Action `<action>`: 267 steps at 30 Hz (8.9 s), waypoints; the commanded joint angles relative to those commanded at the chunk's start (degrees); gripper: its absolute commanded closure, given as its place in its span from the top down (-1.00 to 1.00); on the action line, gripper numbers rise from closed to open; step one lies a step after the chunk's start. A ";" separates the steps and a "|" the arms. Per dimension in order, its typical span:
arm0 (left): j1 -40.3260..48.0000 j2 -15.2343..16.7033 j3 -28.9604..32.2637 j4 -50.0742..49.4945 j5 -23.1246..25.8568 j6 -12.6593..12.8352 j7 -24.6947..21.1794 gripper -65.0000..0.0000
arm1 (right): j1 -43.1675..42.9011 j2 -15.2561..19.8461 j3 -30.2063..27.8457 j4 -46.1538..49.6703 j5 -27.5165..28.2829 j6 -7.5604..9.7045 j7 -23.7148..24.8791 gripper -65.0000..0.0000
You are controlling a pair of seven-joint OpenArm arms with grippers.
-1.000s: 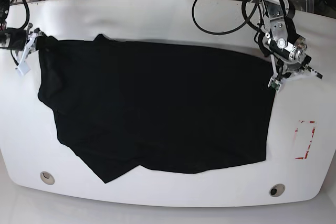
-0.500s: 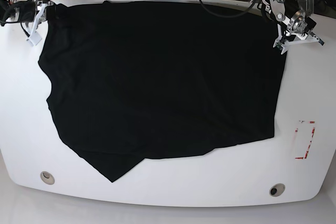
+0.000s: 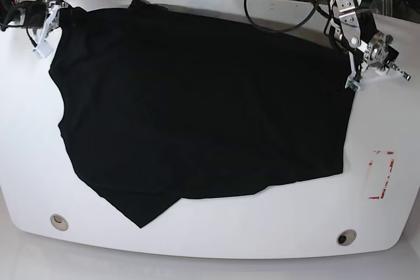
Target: Layout the t-shirt on the table in an organized manner, then fold the t-shirt properly
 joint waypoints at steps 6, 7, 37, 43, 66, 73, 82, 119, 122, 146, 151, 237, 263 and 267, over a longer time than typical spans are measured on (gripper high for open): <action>-5.80 0.35 0.09 -2.99 0.00 0.00 -0.97 -1.00 | 5.36 -2.02 1.41 -0.18 -0.53 0.00 0.00 -1.00; -5.89 0.35 0.09 -3.08 0.00 0.00 -1.41 -1.00 | 5.98 -2.20 1.41 -0.26 -0.53 0.00 0.00 -1.00; -7.03 1.58 -0.09 -11.96 -13.10 6.29 -12.13 -1.00 | 25.32 -7.47 1.32 -0.35 -9.58 0.00 0.00 -1.00; -7.91 1.58 -0.26 -11.08 -13.45 6.20 -11.96 -0.98 | 25.32 -7.47 1.32 -0.35 -9.58 0.00 0.00 -1.00; -10.81 2.46 -9.05 -16.18 -30.24 0.00 -9.41 0.43 | 24.97 -10.64 1.32 -0.35 -9.67 0.00 0.09 -1.00; -11.87 2.37 -9.05 -20.66 -34.81 0.00 -9.41 0.43 | 24.97 -10.64 1.32 -0.35 -9.67 0.00 0.09 -1.00; -13.54 2.37 -8.97 -25.67 -36.75 0.00 -9.41 0.43 | 24.97 -11.52 1.32 -0.35 -9.67 0.00 0.09 -1.00; -14.24 2.37 -8.88 -28.13 -36.75 0.00 -9.41 -0.95 | 24.97 -11.87 1.32 -0.35 -9.58 0.00 0.09 -1.00; -14.42 2.37 -8.88 -28.13 -36.75 0.00 -9.41 -0.93 | 24.97 -11.87 1.32 -0.35 -9.58 0.00 0.09 -1.00; -14.68 2.73 -8.97 -28.22 -36.75 0.00 -9.32 -0.02 | 24.88 -11.87 1.32 -0.35 -9.32 0.00 0.09 -1.00; -14.68 2.73 -8.97 -28.22 -36.75 0.00 -9.32 -0.32 | 24.88 -12.57 1.58 -0.35 -9.32 0.00 0.09 -1.00; -21.98 2.37 -17.41 -27.43 -36.84 0.00 -2.99 0.19 | 28.92 -13.10 4.75 -0.35 -9.58 0.00 0.26 -1.00; -19.78 3.96 -11.87 -32.97 -36.66 0.00 -2.90 0.20 | 29.01 -14.68 4.66 -0.44 -9.67 0.00 0.26 -1.00; -18.46 3.96 -11.69 -32.70 -36.66 0.00 -2.90 0.19 | 29.01 -14.68 4.66 -0.44 -9.67 0.00 0.26 -1.00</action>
